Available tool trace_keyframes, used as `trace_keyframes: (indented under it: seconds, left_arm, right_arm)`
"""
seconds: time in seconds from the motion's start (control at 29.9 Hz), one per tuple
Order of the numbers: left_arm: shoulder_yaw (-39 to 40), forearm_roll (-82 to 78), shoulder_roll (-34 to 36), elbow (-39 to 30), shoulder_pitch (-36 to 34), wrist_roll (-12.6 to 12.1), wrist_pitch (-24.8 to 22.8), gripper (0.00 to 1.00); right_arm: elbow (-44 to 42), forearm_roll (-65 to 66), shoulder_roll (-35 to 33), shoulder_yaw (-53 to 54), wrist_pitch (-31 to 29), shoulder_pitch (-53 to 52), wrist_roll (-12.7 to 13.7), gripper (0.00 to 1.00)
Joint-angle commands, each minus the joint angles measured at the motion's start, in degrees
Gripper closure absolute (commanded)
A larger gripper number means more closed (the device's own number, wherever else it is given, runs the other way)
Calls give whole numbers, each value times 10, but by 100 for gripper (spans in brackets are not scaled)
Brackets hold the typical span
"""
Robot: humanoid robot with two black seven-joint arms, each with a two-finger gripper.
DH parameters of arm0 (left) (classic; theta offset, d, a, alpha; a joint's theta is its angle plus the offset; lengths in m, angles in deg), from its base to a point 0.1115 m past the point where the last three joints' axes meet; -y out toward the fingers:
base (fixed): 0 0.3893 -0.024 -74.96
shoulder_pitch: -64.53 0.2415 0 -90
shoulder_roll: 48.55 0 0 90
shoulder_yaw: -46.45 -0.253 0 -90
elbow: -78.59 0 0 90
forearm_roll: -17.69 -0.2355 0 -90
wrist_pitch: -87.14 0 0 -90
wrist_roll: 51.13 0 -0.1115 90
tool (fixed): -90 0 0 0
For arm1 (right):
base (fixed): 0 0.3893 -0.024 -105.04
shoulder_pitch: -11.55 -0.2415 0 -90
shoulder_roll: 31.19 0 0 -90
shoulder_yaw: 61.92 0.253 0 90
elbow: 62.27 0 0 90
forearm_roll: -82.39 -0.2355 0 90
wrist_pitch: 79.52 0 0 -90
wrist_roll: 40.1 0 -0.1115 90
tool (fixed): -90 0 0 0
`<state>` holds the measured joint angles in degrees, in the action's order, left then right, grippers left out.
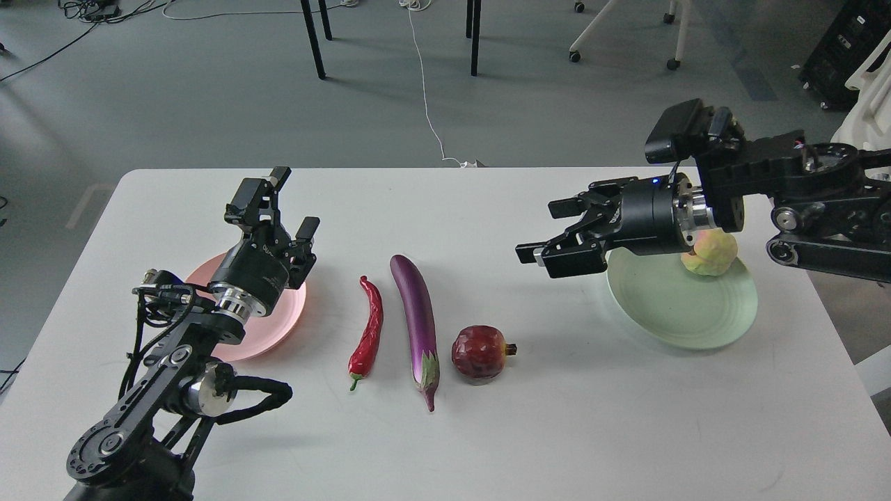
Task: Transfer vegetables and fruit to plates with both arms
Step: 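Move the right gripper to the pomegranate and grasp it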
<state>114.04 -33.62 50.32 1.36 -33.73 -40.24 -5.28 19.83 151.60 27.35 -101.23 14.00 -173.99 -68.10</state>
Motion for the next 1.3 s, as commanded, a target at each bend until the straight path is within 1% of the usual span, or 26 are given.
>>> trace_keyframes:
  seconds: [0.0, 0.23, 0.4, 0.57, 0.67, 0.9, 1.0, 1.1, 1.2, 1.24, 1.27]
  left_arm:
    - [0, 0, 0, -4, 0, -1, 1, 1]
    - [0, 0, 0, -4, 0, -1, 1, 1]
    - [1, -1, 0, -4, 2, -1, 1, 1]
    - [1, -1, 0, -4, 3, -1, 1, 1]
    - [2, -1, 0, -4, 3, -1, 1, 1]
    - [3, -1, 0, -4, 4, -1, 1, 1]
    - [4, -1, 0, -4, 4, -1, 1, 1]
    - [4, -1, 1, -5, 4, -1, 1, 1]
    - [5, -1, 1, -5, 4, -1, 1, 1]
    - [6, -1, 1, -5, 5, -1, 1, 1]
    - [6, -1, 1, -5, 5, -1, 1, 1]
  right_arm:
    - [-10, -3, 60, -17, 1, 5, 0, 2]
    - [-89, -2, 166, -66, 8, 28, 0, 2]
    - [-129, -2, 210, -75, 10, 51, 0, 2]
    - [-152, -2, 229, -79, 10, 64, 0, 2]
    - [-157, -3, 238, -100, 11, 67, 0, 2]
    - [-157, -3, 240, -117, 18, 73, 0, 3]
    - [-155, -3, 244, -118, 29, 77, 0, 8]
    - [-155, -3, 246, -118, 39, 78, 0, 10]
    - [-155, -3, 249, -119, 39, 78, 0, 23]
    - [-153, -3, 248, -119, 39, 78, 0, 29]
    - [-153, -3, 247, -120, 38, 78, 0, 38]
